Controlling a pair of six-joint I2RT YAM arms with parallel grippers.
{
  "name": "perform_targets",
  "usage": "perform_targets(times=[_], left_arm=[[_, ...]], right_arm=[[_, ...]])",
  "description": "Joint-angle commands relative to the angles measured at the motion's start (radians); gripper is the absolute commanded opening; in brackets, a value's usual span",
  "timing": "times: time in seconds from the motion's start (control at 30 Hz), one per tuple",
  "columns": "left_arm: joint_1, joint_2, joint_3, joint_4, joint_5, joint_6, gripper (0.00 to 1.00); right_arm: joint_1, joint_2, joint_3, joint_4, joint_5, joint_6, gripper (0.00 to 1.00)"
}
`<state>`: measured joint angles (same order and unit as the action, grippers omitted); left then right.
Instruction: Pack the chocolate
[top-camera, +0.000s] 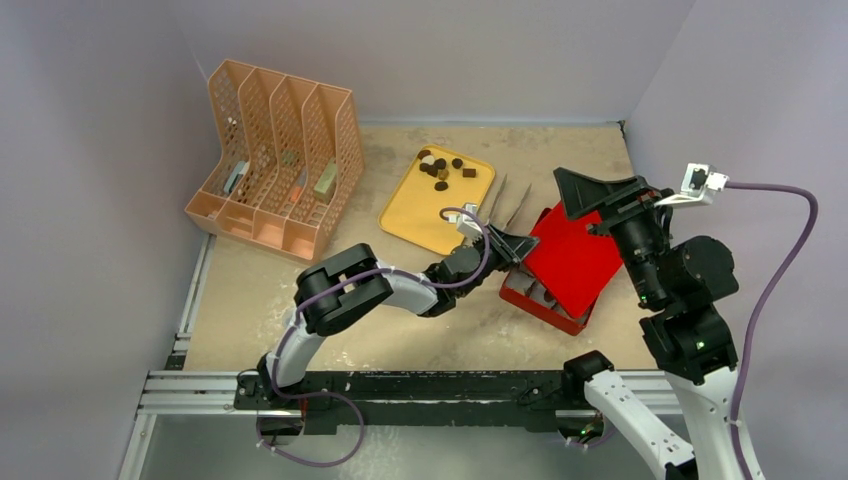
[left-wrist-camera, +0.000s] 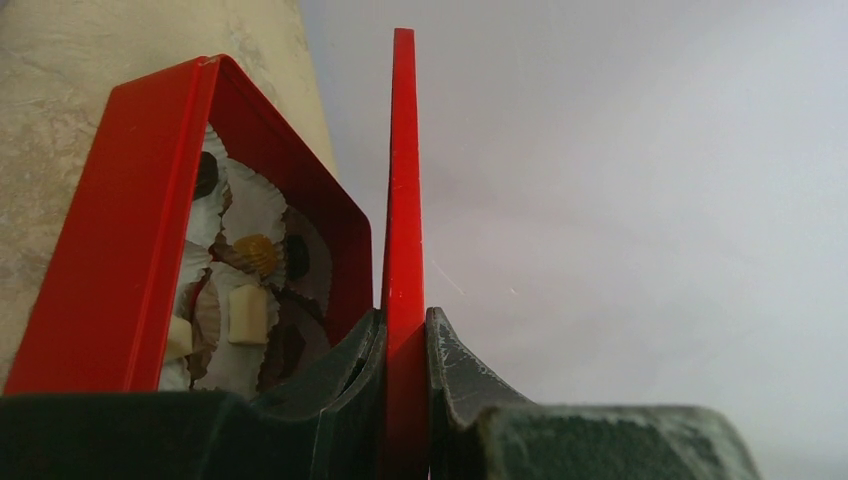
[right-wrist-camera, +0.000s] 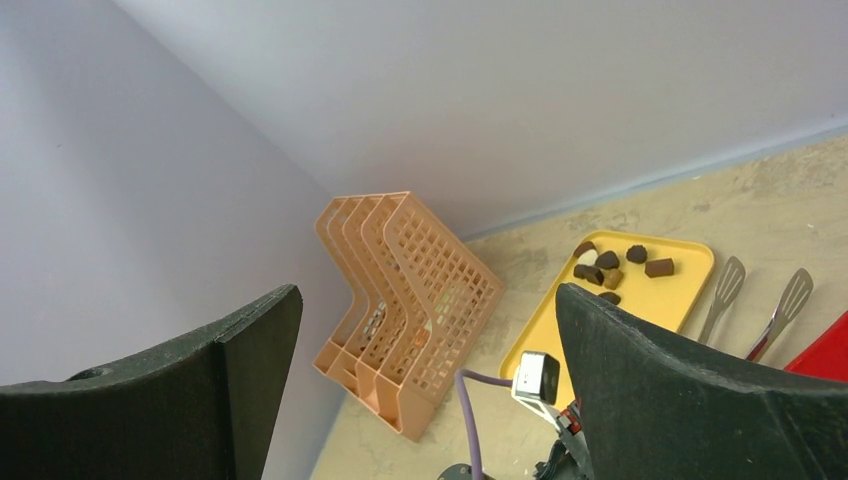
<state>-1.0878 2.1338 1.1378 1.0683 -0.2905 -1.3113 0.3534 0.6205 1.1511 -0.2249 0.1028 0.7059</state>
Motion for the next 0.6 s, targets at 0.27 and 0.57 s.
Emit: perform_targets(times=[0.27,0.57], left_arm=[[-0.005,-0.005,-0.018,0.019,-0.004,0.002,0.04],[-0.022,-0.006,-0.046,-0.064,-0.017,-0.034,0.15]], right_arm=[[0.004,0.010,0.005,0.027,-0.001,-0.017,0.99],[0.004,0.013,-0.010,0.027,0.002,-0.018,0.99]])
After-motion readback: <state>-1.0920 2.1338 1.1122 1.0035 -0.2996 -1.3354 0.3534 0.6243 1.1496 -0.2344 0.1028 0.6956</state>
